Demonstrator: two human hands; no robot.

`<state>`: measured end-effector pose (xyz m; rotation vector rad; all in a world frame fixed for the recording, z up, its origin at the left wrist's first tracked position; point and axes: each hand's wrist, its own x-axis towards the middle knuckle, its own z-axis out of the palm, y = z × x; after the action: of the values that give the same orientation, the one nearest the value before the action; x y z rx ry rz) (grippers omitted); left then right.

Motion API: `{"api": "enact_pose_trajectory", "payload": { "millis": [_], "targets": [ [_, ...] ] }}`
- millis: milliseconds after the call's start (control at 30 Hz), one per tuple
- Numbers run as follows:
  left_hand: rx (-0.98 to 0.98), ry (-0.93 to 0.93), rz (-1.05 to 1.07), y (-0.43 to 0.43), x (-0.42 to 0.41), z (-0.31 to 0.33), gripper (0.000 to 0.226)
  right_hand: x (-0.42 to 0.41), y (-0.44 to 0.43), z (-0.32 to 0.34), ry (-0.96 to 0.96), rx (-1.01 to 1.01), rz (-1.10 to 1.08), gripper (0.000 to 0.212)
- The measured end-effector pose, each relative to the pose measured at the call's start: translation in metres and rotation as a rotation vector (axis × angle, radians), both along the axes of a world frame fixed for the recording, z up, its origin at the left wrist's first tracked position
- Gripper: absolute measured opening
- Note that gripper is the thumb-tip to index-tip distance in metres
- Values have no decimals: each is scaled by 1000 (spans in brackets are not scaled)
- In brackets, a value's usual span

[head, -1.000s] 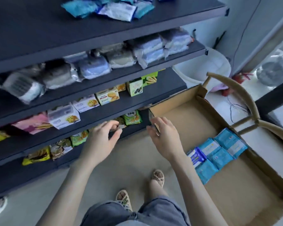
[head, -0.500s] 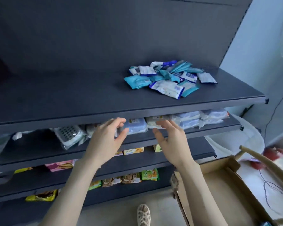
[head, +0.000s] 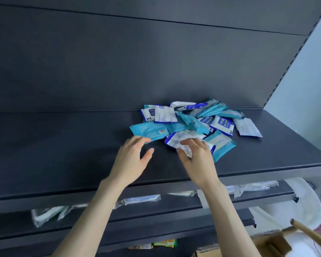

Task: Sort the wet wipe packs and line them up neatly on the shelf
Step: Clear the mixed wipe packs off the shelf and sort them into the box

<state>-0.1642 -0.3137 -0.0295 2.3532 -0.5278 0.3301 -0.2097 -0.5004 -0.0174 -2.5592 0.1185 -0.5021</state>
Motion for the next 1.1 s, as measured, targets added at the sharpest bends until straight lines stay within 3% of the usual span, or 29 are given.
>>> {"api": "enact_pose_trajectory", "payload": {
  "millis": [367,467,633,800,967,1100],
  "targets": [
    [350,61,91,-25,84,-2,60,54,-14,0,266,-240,-172,56],
    [420,183,103,-21,96,7,78,64,-10,-1,295,-234,-213,63],
    [120,486,18,-5,103,14,59,67,-4,-2,229,62,-255,64],
    [-177,612,-51,14,105,21,42,65,-1,-2,141,157,-195,52],
    [-418,597,-52,17,113,36,27,81,6,14,-99,531,-183,45],
    [-384,519,-24,4,143,39,31,122,8,27,-120,595,-167,34]
  ]
}}
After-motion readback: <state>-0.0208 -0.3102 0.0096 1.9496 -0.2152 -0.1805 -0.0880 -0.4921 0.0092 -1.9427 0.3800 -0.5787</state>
